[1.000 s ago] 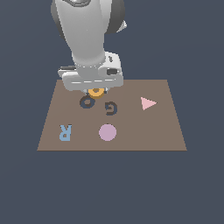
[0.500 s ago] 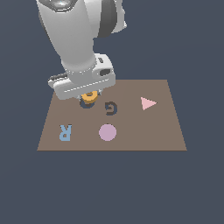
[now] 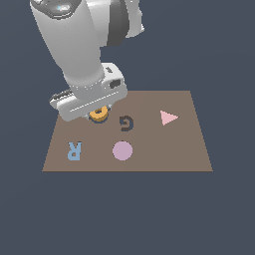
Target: Insert a designated object into the corresponding slot on a board.
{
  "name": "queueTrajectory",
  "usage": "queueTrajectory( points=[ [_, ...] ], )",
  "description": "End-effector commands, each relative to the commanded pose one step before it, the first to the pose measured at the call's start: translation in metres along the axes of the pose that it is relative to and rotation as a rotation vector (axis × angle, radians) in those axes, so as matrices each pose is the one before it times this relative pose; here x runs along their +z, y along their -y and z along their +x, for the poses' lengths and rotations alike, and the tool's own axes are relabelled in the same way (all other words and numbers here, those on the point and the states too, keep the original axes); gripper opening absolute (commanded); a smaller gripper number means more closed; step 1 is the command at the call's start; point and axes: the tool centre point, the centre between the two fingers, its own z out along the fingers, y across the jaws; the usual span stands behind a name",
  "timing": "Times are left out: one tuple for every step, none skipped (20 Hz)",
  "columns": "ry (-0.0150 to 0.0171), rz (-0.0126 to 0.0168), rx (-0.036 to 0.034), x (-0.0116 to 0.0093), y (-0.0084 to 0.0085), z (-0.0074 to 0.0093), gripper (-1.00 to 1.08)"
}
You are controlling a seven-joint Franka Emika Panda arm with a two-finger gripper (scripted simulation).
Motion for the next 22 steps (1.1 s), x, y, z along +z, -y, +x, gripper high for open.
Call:
queueTrajectory(
  points=[
    [0.00011, 0.0002, -0.02151, -0.00021, 0.00217, -0.00152, -1.0],
    [-0.00003, 0.0, -0.00526, -0.00001, 0.00055, -0.00036, -1.0],
    [-0.00002, 0.0, -0.00409, -0.00001, 0.00041, -0.00029, -1.0],
    [-0.00002, 0.0, -0.00293, 0.0, 0.00026, -0.00024, -1.0],
    [-0.00001, 0.0, -0.00169, 0.0, 0.00015, -0.00015, -1.0],
    [-0.00001, 0.0, -0.00069, 0.0, -0.00006, -0.00016, -1.0],
    [0.0, 0.0, 0.00069, 0.0, -0.00011, -0.00002, -1.0],
    [0.00001, 0.00001, 0.00195, 0.00001, -0.00021, 0.00007, -1.0],
    [0.00001, 0.00001, 0.00301, 0.00001, -0.00033, 0.00014, -1.0],
    [0.00001, 0.00001, 0.00249, 0.00001, -0.00035, 0.00008, -1.0],
    [0.00001, 0.0, 0.00169, 0.0, -0.00016, 0.0001, -1.0],
    [0.0, 0.0, 0.00069, 0.0, -0.00002, 0.00007, -1.0],
    [-0.00024, -0.00029, -0.00204, 0.00016, 0.00011, -0.00001, -1.0],
    [0.0, 0.0, 0.0, 0.00033, -0.00013, -0.00012, -1.0],
    [0.0, -0.00075, 0.00116, 0.00126, 0.00016, 0.00007, -1.0],
    [-0.00001, -0.00089, 0.00144, 0.00197, 0.00003, -0.00005, -1.0],
    [-0.00004, -0.0012, 0.00195, 0.0026, 0.00007, -0.00002, -1.0],
    [-0.00006, -0.00095, 0.00156, 0.00202, 0.00008, 0.00002, -1.0],
    [-0.00004, -0.00051, 0.00083, 0.00119, 0.0, -0.00002, -1.0],
    [0.0, 0.0, 0.0, 0.00033, -0.00013, -0.00011, -1.0],
    [0.0, 0.0, 0.0, 0.0, 0.0, 0.0, 1.0],
    [0.0, 0.0, 0.0, 0.0, 0.0, 0.0, 1.0]
  ],
)
